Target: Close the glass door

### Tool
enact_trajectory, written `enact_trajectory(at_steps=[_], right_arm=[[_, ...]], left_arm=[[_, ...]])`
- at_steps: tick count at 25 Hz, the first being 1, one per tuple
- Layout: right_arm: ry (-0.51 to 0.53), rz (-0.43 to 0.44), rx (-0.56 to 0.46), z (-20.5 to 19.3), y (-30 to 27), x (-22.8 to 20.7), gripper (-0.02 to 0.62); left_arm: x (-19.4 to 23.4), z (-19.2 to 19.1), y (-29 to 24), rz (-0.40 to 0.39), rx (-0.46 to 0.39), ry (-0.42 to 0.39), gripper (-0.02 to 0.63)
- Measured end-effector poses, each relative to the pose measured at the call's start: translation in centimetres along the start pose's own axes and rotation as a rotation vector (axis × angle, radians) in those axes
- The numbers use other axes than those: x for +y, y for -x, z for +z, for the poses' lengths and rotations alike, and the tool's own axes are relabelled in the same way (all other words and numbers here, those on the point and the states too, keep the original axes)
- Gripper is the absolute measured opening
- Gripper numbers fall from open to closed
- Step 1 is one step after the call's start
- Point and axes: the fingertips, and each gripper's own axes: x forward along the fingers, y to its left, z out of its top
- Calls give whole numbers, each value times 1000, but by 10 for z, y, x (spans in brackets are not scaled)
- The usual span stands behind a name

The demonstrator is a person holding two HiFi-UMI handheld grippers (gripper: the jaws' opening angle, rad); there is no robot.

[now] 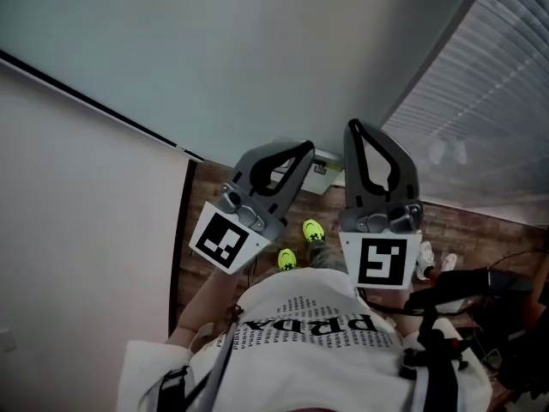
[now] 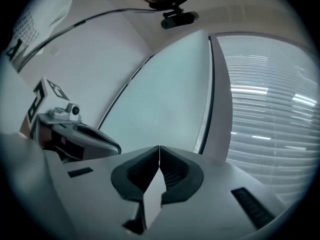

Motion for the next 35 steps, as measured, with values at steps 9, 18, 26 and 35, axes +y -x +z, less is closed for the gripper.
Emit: enact_trajectory(at_steps=[9,18,26,35], right_arm=[[84,5,-1,0,1,1,-2],[170,-22,73,-14,-26,3,-3],[221,-60,152,-25,-39,-10,-3],[93,19,29,-2,-24,-9,-3]], left_arm=[[-2,3,-2,19,-13,-48,-8],[-2,1,1,5,-49,-51,-8],[3,11,-1,72,-71,-63,-8],[2,12,1,35,-90,-58,-8]])
